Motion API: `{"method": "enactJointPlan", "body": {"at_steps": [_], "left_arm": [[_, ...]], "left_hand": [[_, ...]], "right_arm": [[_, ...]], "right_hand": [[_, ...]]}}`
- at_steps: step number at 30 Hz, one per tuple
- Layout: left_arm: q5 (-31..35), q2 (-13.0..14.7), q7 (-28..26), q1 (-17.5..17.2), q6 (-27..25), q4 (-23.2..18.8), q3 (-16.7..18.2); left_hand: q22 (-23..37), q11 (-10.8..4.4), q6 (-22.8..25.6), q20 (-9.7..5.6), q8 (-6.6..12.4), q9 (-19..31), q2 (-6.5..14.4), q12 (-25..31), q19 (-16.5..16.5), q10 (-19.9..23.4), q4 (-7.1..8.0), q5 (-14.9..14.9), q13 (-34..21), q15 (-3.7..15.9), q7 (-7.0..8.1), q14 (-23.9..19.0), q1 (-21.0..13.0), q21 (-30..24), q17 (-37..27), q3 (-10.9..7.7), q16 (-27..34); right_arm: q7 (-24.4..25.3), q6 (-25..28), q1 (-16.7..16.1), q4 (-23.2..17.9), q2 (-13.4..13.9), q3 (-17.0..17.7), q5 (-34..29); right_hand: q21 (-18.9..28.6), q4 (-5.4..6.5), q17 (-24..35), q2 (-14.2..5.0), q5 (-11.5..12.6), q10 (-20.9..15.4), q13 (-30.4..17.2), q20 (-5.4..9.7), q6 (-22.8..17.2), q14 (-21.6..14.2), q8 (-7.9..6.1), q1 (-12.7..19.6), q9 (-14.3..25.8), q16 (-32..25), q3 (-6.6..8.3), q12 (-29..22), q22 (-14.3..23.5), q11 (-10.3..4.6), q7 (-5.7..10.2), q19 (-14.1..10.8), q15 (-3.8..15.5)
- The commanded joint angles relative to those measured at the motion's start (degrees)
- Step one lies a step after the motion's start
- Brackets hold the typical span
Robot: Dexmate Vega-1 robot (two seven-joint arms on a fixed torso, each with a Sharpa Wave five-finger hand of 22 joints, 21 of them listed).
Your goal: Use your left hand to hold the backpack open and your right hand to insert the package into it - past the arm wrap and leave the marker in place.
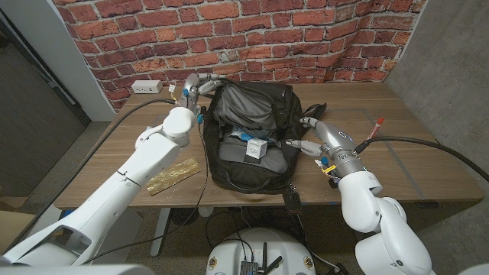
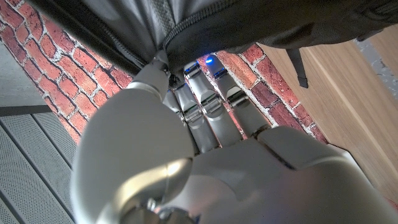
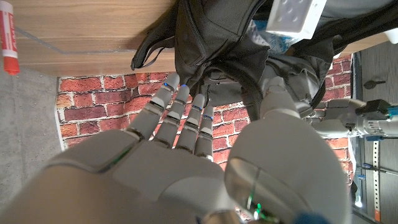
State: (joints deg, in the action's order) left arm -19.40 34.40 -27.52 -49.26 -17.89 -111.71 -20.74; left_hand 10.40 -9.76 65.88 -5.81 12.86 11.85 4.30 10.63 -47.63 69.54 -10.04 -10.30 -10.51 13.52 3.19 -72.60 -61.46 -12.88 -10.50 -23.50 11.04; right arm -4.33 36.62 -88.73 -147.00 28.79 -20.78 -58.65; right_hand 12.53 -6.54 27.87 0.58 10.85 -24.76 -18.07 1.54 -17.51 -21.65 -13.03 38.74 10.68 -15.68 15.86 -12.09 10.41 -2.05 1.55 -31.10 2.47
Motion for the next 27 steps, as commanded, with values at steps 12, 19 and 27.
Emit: {"method": "enactJointPlan", "body": {"at_steps": [12, 19, 27], "left_arm": [[-2.9, 4.0, 2.4, 0.1, -4.2, -4.1, 0.9], [-3.9, 5.7, 2.1, -1.1, -6.6, -6.5, 2.1], [-5.1, 8.2, 2.9, -2.2, -9.0, -9.0, 3.2]], "left_hand": [[0.2, -0.04, -0.1, -5.73, 0.23, 0.3, 0.7, 0.7, -0.4, 1.9, 0.2, -0.5, -0.1, 0.27, -0.01, -0.5, -0.1, 0.2, -0.1, -0.41, 0.3], [0.2, 0.21, -0.3, -5.73, 0.15, 0.2, 0.7, 0.6, -0.4, 2.1, 0.18, -0.5, -0.2, 0.28, -0.21, -0.7, -0.1, 0.2, -0.2, -0.4, 0.4], [0.1, 0.05, -0.6, -5.76, 0.02, 0.2, 0.7, 0.6, -0.3, 2.1, 0.16, -0.5, -0.2, 0.27, -0.09, -0.7, -0.1, 0.2, -0.2, -0.4, 0.3]], "right_arm": [[11.5, 0.3, 2.7, 1.5, 8.7, 4.2, 19.3], [14.3, -0.4, 2.5, 2.1, 10.9, 6.0, 24.2], [15.5, -1.5, 3.2, 3.2, 13.4, 8.1, 30.2]], "right_hand": [[-0.2, -0.38, -0.1, -0.8, 0.4, -0.6, 0.2, 0.4, -0.8, -0.7, 0.05, -0.4, 0.1, 0.1, -0.1, -0.1, 0.0, -0.09, 0.03, -0.5, 1.58], [-0.2, -0.45, -0.2, -1.06, 0.5, -0.8, 0.3, 0.55, -0.9, -0.7, 0.12, -0.4, 0.1, 0.1, -0.08, -0.1, 0.0, -0.39, -0.04, -0.5, 1.78], [-0.3, -0.58, -0.3, -1.52, 0.7, -0.8, 0.5, 0.69, -1.0, -0.6, 0.26, -0.3, 0.1, 0.2, 0.05, 0.0, -0.1, -0.57, 0.01, -0.5, 2.0]]}}
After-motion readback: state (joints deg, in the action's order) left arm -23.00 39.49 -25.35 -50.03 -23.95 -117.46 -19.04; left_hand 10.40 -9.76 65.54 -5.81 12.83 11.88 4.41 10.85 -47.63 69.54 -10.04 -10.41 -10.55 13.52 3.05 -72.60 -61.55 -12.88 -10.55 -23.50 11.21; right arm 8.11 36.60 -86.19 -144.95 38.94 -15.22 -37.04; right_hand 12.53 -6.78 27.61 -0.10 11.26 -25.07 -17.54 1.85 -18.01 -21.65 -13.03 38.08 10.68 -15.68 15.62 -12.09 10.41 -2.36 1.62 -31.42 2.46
